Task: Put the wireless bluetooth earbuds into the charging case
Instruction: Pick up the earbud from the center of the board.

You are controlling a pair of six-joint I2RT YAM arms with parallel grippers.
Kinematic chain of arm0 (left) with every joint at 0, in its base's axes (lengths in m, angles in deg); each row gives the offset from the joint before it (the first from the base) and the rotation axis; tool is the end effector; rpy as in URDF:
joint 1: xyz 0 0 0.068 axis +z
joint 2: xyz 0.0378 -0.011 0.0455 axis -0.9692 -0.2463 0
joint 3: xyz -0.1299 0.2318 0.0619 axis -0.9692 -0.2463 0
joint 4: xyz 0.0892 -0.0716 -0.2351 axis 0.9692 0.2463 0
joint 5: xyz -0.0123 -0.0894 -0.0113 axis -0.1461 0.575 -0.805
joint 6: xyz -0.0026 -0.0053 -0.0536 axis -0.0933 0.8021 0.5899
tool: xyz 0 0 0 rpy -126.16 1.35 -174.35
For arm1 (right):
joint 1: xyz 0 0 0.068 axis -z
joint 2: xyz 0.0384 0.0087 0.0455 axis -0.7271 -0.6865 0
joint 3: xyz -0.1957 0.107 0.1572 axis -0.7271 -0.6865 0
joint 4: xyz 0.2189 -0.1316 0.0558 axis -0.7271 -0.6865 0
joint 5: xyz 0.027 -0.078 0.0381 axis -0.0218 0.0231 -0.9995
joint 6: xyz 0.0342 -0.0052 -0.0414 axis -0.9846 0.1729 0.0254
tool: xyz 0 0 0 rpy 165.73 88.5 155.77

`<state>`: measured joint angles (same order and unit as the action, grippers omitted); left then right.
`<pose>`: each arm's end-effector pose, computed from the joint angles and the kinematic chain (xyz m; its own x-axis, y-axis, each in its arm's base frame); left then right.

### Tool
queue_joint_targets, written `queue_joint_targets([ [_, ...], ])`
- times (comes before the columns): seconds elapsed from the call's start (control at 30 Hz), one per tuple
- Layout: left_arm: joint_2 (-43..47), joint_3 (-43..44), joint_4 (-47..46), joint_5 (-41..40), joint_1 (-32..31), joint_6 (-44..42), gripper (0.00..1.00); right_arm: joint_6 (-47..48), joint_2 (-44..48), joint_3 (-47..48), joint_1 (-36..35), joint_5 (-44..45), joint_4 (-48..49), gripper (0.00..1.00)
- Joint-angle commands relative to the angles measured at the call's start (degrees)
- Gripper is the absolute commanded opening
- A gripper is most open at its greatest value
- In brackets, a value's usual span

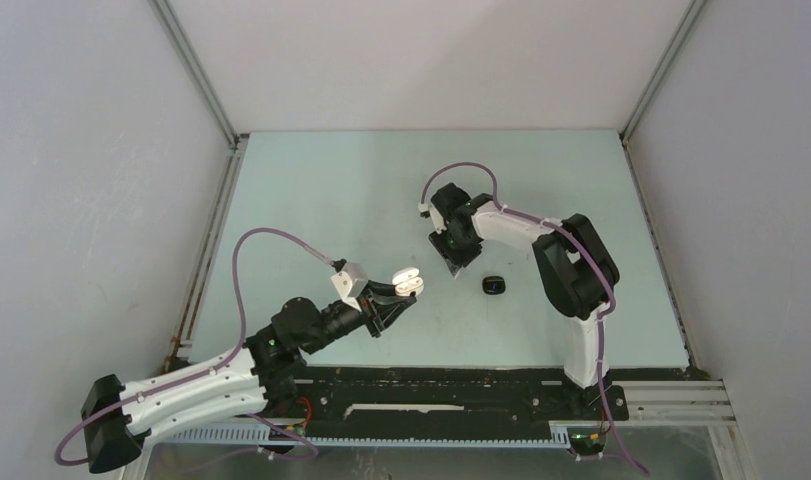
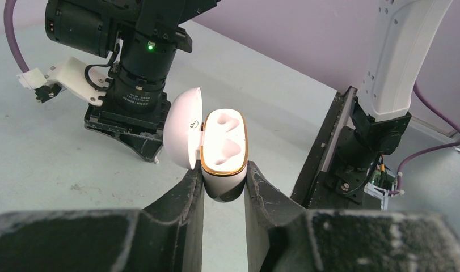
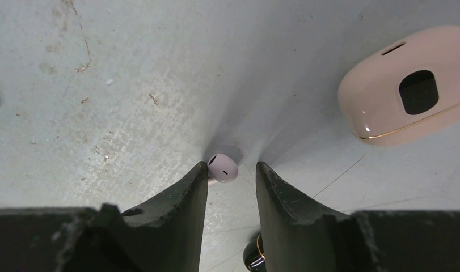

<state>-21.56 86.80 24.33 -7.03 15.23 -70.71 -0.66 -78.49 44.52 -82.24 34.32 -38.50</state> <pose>0.0817 -0.1434 0.2586 -0.1578 -0.1814 -0.9707 0.8491 0.4768 -0.2272 0.3216 0.2320 0.1561 -0.7822 -0.5611 -0.2709 -0.5914 0.8054 0.0393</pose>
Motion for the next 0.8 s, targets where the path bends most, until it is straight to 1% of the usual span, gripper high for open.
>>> queue_joint_targets([
  [0.0, -0.21, 0.97, -2.76, 0.18, 0.04, 0.78, 0.01, 1.7, 1.03, -0.04, 0.1, -0.97, 0.68, 0.39],
  [0.17, -0.2, 0.82, -2.8, 0.01, 0.04, 0.87, 0.01, 1.64, -0.47, 1.4, 0.17, -1.29, -0.19, 0.37],
  [0.6, -0.72, 1.14, -2.63, 0.09, 0.04, 0.87, 0.01, 0.91, -2.18, 3.77, -0.64, -1.53, -1.43, 0.38],
  [0.7, -0.72, 1.24, -2.34, 0.09, 0.04, 0.87, 0.01, 1.0, -2.27, 3.69, -0.71, -1.6, -1.61, 0.36],
  [0.77, -0.64, 1.27, -2.2, 0.05, 0.04, 0.87, 0.01, 1.0, -2.23, 3.69, -0.71, -1.76, -1.75, 0.32],
])
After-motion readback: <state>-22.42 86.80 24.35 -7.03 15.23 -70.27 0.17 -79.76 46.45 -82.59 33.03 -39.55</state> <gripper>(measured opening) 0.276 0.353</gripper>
